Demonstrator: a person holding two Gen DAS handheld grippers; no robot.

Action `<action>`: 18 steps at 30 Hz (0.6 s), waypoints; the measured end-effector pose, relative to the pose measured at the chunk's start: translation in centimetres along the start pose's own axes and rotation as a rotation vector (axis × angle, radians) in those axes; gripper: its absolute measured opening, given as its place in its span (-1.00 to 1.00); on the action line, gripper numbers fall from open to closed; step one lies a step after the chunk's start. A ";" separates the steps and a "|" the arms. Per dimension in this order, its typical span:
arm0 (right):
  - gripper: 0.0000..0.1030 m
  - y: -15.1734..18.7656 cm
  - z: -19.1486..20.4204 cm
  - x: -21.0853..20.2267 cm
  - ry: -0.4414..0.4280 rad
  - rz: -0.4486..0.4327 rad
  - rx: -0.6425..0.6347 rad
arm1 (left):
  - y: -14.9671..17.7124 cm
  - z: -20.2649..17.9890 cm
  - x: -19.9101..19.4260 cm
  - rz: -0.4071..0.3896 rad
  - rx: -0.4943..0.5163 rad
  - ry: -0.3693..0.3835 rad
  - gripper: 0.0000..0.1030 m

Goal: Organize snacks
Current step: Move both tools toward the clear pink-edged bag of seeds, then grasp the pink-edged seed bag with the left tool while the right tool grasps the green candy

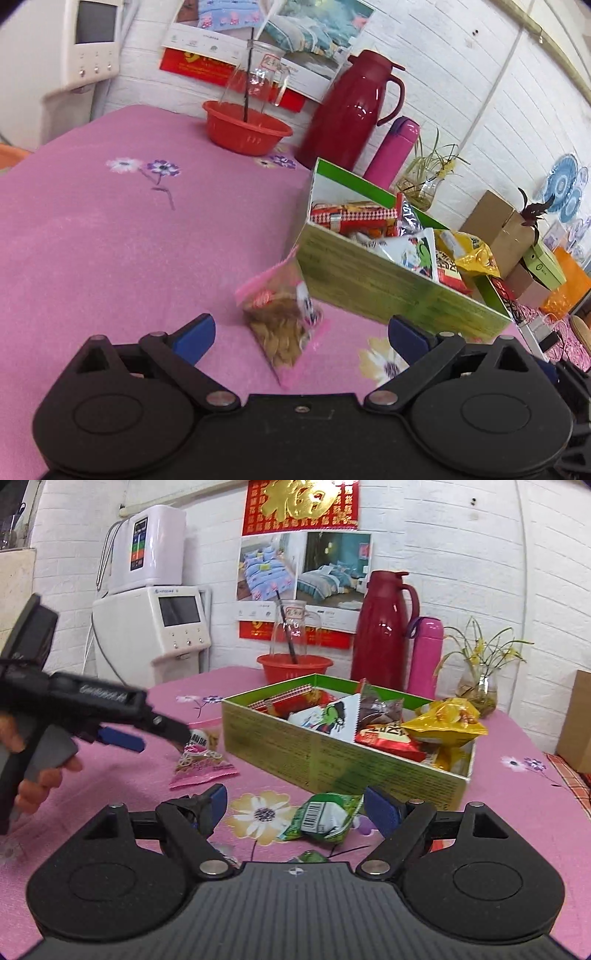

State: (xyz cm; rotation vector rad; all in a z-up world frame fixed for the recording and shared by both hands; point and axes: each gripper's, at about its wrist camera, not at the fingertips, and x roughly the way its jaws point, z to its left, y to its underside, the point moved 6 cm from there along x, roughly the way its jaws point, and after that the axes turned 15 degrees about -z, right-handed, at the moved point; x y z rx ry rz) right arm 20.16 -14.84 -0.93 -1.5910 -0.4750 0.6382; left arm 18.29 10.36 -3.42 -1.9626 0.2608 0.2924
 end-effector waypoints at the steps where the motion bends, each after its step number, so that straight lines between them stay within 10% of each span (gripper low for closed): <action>1: 1.00 0.0 0.1 0.3 0.003 0.009 -0.003 | 0.0 0.1 0.8 0.005 0.005 -0.002 1.00; 9: 1.00 1.0 -0.2 3.8 0.047 0.135 -0.019 | 0.9 0.6 4.5 0.051 0.017 -0.005 1.00; 18: 1.00 2.6 -1.4 6.2 0.111 0.240 -0.018 | 1.2 0.1 4.6 0.039 0.050 0.043 0.55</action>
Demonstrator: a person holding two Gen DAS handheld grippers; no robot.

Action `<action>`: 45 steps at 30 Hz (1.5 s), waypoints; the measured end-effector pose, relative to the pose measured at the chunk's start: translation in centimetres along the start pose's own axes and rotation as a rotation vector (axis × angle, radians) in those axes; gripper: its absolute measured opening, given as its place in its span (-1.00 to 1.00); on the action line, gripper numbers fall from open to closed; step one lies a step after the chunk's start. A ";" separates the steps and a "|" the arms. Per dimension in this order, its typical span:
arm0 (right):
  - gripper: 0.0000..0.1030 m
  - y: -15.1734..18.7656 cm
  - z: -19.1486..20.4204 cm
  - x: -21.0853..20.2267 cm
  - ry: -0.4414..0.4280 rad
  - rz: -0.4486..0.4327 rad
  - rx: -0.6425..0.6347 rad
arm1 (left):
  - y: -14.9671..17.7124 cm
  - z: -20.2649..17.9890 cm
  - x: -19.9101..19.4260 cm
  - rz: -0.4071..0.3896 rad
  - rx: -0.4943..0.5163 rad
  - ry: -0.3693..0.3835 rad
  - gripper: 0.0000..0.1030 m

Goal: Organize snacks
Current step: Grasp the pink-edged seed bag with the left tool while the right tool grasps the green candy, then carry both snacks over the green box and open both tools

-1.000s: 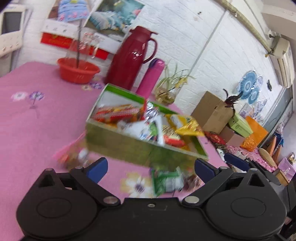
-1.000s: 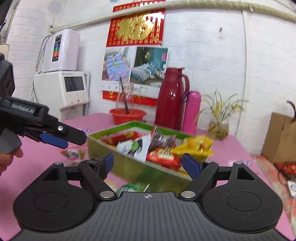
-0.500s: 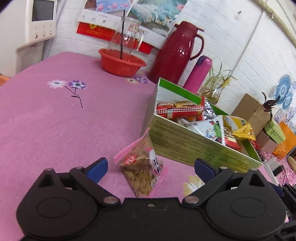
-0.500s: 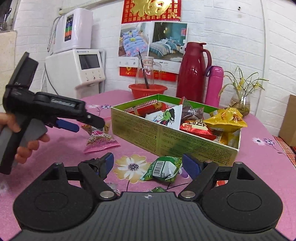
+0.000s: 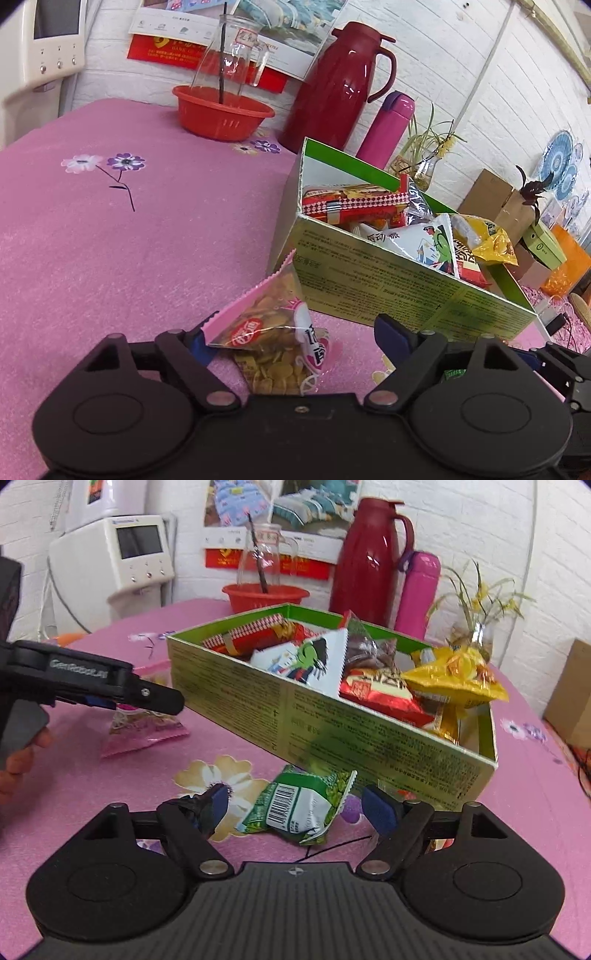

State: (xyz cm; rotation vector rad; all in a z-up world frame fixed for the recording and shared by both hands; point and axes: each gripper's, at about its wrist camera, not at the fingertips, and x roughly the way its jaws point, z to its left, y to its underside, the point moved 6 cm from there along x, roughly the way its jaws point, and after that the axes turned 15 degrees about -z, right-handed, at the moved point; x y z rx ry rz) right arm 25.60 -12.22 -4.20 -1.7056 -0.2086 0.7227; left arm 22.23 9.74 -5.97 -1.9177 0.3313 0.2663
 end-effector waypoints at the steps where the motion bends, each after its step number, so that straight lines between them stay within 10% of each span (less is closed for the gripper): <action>1: 1.00 0.1 -0.1 0.3 -0.003 0.009 0.017 | 0.1 -0.1 0.1 -0.002 0.003 0.002 0.56; 4: 0.93 0.3 0.0 0.7 -0.002 0.022 0.031 | 0.1 -0.2 0.1 0.002 0.007 0.011 0.53; 6: 0.62 0.3 0.2 0.9 -0.006 0.026 0.034 | 0.2 -0.4 0.1 0.006 0.015 0.014 0.14; 8: 0.55 0.3 0.2 0.8 -0.003 0.022 0.048 | 0.3 -0.5 0.1 0.010 0.027 0.011 -0.83; 24: 0.43 -2.4 0.8 -2.5 -0.066 -0.112 0.062 | -0.5 -2.7 -1.5 0.038 -0.012 0.062 -0.81; 45: 0.43 -7.9 -3.6 -3.1 0.017 -0.299 0.047 | -10.4 -8.4 -0.8 -0.131 0.037 0.194 -0.82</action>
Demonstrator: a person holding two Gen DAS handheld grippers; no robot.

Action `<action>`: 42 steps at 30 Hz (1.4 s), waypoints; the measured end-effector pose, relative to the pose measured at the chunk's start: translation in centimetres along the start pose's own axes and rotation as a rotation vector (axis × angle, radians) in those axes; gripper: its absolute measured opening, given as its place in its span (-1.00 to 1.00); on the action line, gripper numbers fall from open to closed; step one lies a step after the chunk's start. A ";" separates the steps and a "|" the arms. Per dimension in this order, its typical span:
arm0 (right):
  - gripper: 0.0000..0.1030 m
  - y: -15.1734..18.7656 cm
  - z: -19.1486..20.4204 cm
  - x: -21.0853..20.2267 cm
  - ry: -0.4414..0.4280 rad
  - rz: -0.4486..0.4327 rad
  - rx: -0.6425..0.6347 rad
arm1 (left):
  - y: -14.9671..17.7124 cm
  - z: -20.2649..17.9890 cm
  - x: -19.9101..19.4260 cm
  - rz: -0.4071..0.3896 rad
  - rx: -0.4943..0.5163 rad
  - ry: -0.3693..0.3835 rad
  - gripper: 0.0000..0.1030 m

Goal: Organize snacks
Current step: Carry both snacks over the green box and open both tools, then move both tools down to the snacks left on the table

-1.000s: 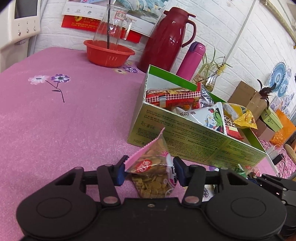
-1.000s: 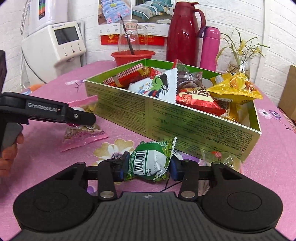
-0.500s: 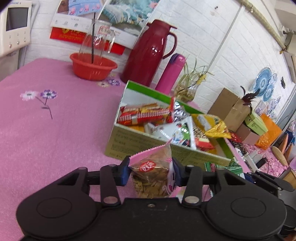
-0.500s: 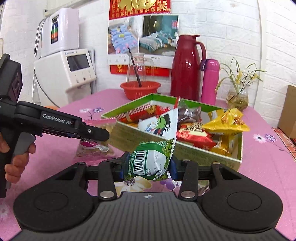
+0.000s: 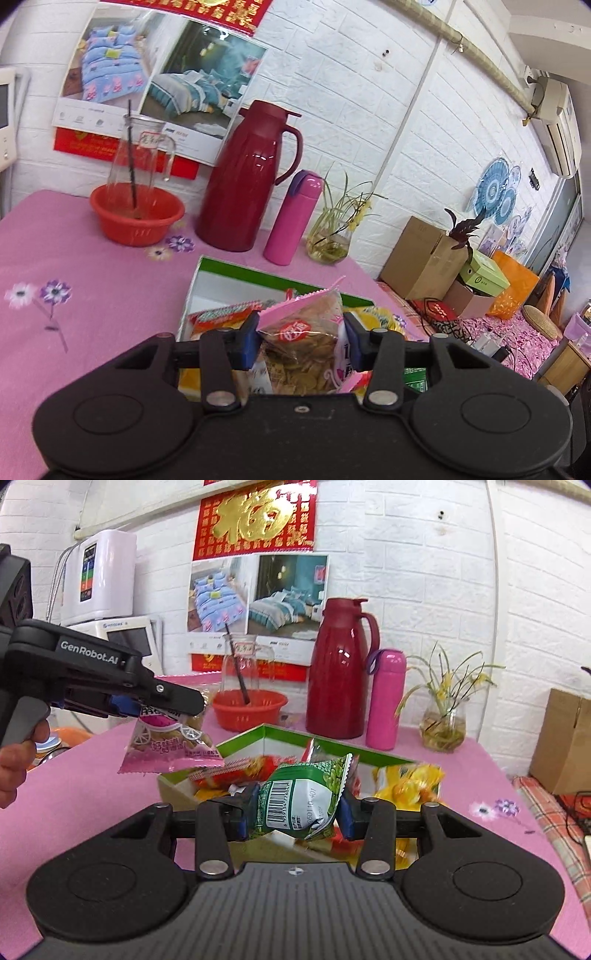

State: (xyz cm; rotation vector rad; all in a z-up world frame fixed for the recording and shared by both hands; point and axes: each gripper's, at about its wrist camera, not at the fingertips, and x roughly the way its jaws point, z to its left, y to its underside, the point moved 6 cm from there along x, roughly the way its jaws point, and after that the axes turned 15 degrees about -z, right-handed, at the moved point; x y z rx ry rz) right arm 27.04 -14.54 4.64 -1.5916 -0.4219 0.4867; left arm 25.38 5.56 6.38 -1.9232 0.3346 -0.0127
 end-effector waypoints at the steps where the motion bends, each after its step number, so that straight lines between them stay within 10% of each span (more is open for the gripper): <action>1: 0.43 -0.2 -0.2 0.5 0.008 -0.008 -0.005 | -0.2 0.0 0.9 0.003 -0.005 0.002 -0.82; 10: 0.47 -0.4 -1.9 6.2 0.064 -0.065 -0.090 | 1.0 1.1 7.7 0.058 0.017 -0.007 -0.69; 13: 1.00 1.3 -1.8 8.1 0.075 0.003 -0.176 | 2.3 2.2 8.6 0.068 0.030 -0.053 0.92; 14: 1.00 1.9 -1.7 8.1 0.085 0.016 -0.201 | 2.6 2.5 8.5 0.059 0.023 -0.062 1.00; 42: 1.00 2.7 -0.1 -5.6 0.029 0.009 -0.082 | 6.4 0.0 -7.9 0.013 -0.071 -0.076 1.00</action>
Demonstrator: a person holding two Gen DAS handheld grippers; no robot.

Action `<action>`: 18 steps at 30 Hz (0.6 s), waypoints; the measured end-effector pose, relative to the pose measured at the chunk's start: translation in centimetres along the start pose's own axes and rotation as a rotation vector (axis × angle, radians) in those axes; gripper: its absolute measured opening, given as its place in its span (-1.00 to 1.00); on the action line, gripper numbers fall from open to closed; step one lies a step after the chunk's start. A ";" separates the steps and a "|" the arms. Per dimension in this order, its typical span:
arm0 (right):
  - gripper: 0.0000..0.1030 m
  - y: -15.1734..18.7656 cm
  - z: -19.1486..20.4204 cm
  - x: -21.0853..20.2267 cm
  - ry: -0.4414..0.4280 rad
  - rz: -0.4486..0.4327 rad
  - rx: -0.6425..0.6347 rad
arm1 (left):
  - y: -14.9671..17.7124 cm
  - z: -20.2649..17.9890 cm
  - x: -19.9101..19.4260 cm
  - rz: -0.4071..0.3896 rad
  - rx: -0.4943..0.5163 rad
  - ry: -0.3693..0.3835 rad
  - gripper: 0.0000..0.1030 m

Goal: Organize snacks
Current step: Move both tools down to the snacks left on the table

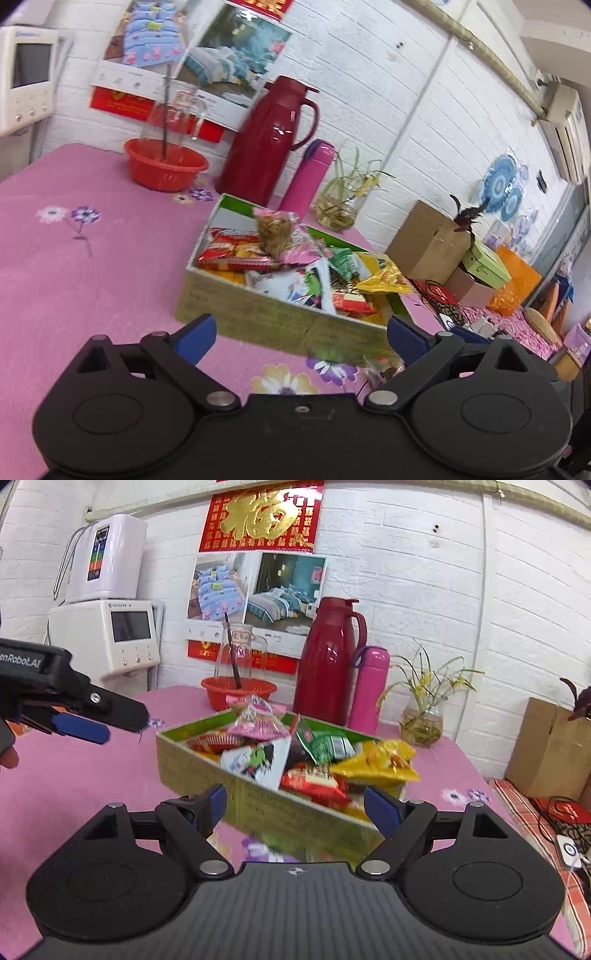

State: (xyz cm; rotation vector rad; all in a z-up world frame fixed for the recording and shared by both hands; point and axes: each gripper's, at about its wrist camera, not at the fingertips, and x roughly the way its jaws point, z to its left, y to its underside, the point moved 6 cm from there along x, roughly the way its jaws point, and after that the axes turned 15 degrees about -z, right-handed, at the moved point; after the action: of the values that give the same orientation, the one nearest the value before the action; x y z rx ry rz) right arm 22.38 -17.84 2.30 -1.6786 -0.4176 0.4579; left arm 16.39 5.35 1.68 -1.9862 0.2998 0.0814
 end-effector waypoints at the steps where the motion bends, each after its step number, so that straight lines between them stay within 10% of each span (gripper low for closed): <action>1: 1.00 0.4 -0.3 -0.5 0.005 0.011 -0.002 | 0.3 0.5 -0.4 -0.004 -0.015 -0.017 1.00; 18: 1.00 6.5 -1.2 -3.9 -0.060 0.166 0.028 | 7.4 -3.5 -1.9 0.184 0.052 0.068 1.00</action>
State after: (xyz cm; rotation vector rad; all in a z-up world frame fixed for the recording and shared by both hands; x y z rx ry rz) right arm 19.83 -21.87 -3.70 -1.6821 -0.3150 0.6346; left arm 12.45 -0.44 -3.02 -1.9088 0.5233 0.1218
